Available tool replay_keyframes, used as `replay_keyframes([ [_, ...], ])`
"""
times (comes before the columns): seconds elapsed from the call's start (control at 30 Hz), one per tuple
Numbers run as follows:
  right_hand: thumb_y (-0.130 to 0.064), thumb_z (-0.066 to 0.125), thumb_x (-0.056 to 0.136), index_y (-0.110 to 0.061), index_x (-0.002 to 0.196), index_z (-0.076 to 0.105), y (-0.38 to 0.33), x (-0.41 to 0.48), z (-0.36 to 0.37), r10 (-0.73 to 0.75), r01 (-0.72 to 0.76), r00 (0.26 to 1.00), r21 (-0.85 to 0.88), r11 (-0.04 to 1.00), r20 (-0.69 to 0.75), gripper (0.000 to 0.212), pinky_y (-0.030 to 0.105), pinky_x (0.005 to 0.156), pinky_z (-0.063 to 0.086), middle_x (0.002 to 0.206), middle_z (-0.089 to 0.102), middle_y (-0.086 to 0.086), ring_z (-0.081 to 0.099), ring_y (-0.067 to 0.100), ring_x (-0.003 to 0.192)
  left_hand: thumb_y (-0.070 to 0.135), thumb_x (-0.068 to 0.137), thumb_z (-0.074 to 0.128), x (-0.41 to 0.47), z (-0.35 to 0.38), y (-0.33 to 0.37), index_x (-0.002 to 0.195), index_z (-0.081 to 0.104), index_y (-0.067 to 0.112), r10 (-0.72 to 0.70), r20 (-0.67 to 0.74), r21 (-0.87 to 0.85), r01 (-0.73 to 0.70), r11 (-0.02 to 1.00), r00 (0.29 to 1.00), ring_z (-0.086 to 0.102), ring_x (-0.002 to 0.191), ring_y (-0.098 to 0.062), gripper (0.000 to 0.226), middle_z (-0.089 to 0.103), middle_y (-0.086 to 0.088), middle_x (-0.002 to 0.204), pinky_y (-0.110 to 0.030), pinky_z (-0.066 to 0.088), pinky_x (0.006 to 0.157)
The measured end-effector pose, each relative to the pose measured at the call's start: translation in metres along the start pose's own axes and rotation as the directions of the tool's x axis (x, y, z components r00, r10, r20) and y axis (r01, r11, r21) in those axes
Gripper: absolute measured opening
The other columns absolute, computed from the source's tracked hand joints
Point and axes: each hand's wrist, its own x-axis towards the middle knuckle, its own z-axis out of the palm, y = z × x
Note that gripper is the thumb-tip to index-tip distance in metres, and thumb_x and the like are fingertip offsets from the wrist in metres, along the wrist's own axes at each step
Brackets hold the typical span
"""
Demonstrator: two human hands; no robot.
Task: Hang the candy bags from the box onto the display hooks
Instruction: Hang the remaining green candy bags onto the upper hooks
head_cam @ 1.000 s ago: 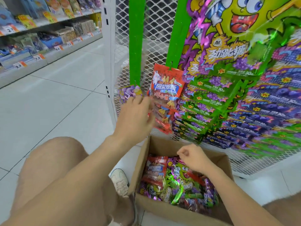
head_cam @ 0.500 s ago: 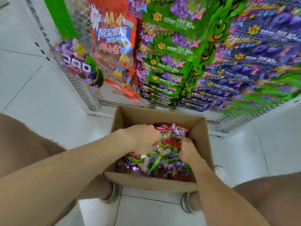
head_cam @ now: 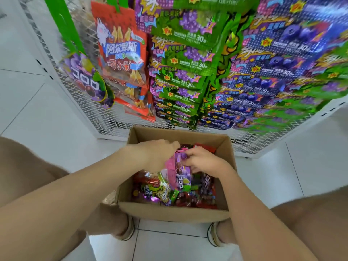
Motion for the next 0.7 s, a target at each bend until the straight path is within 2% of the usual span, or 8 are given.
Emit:
replay_keyframes([
  [0.1,-0.020,0.071,0.100,-0.020,0.103,0.078,-0.055,-0.031,0.004,-0.175,0.165,0.979,0.101,0.981,0.100,0.008,0.027,0.074,0.055,0.089,0.075,0.008,0.066,0.013,0.077,0.026,0.095,0.077,-0.036,-0.022,-0.013,0.163,0.023,0.012,0.067,-0.067,-0.088,-0.073,0.993,0.995,0.048,0.142,-0.030,0.088,0.045,-0.012,0.159,-0.031,0.042,0.108],
  [0.17,-0.018,0.074,0.099,-0.019,0.093,0.078,-0.086,-0.050,0.005,-0.290,0.279,0.955,0.139,0.950,0.067,0.008,0.021,0.063,0.048,0.078,0.069,-0.003,0.059,0.006,0.066,0.030,0.091,0.082,-0.059,-0.036,-0.021,0.150,0.048,0.014,0.070,-0.163,-0.136,-0.093,0.986,0.984,0.058,0.123,-0.021,0.069,0.060,-0.007,0.140,-0.025,0.042,0.091],
  [0.23,-0.015,0.074,0.098,-0.020,0.080,0.076,-0.108,-0.062,0.007,-0.376,0.377,0.926,0.160,0.912,-0.038,0.019,0.020,0.059,0.040,0.067,0.063,-0.008,0.051,0.004,0.058,0.023,0.089,0.083,-0.077,-0.047,-0.032,0.119,0.070,0.015,0.074,-0.279,-0.251,-0.147,0.957,0.957,0.064,0.091,-0.017,0.034,0.072,-0.005,0.107,-0.031,0.048,0.078],
  [0.3,-0.013,0.072,0.099,-0.015,0.080,0.075,-0.123,-0.069,0.010,-0.440,0.466,0.882,0.167,0.869,-0.171,0.019,0.016,0.058,0.038,0.065,0.060,-0.010,0.049,0.003,0.057,0.022,0.090,0.082,-0.095,-0.054,-0.045,0.097,0.073,0.013,0.046,-0.369,-0.375,-0.193,0.907,0.928,0.063,0.074,-0.018,0.014,0.071,-0.009,0.086,-0.036,0.050,0.070],
  [0.33,-0.014,0.072,0.099,-0.013,0.082,0.074,-0.129,-0.070,0.012,-0.459,0.503,0.854,0.162,0.849,-0.245,0.018,0.015,0.059,0.039,0.068,0.061,-0.008,0.050,0.003,0.059,0.028,0.091,0.081,-0.104,-0.059,-0.049,0.090,0.072,0.012,0.028,-0.406,-0.418,-0.213,0.883,0.913,0.059,0.070,-0.018,0.019,0.068,-0.014,0.082,-0.039,0.049,0.068],
  [0.43,-0.019,0.072,0.100,-0.012,0.091,0.076,-0.146,-0.068,0.020,-0.478,0.577,0.769,0.141,0.804,-0.424,0.011,0.025,0.070,0.047,0.080,0.068,0.010,0.060,0.011,0.071,0.030,0.094,0.081,-0.126,-0.070,-0.059,0.098,0.074,0.007,-0.063,-0.418,-0.605,-0.227,0.763,0.906,0.061,0.074,-0.014,0.025,0.068,-0.022,0.090,-0.038,0.057,0.070],
  [0.57,-0.013,0.068,0.102,-0.012,0.107,0.078,-0.165,-0.071,0.030,-0.523,0.648,0.661,0.057,0.759,-0.539,0.011,0.031,0.086,0.058,0.098,0.081,-0.001,0.074,0.012,0.092,0.016,0.099,0.074,-0.135,-0.073,-0.072,0.112,0.071,0.005,-0.155,-0.344,-0.792,-0.198,0.578,0.926,0.075,0.089,-0.020,0.018,0.077,-0.017,0.104,-0.047,0.063,0.093],
  [0.7,-0.007,0.066,0.101,-0.018,0.117,0.076,-0.181,-0.075,0.042,-0.574,0.681,0.603,-0.018,0.732,-0.554,0.022,0.026,0.086,0.060,0.101,0.080,-0.005,0.075,0.010,0.097,0.014,0.097,0.075,-0.138,-0.076,-0.080,0.096,0.065,0.009,-0.266,-0.421,-0.773,-0.190,0.605,0.867,0.078,0.087,-0.031,0.011,0.074,-0.016,0.099,-0.049,0.066,0.081],
])
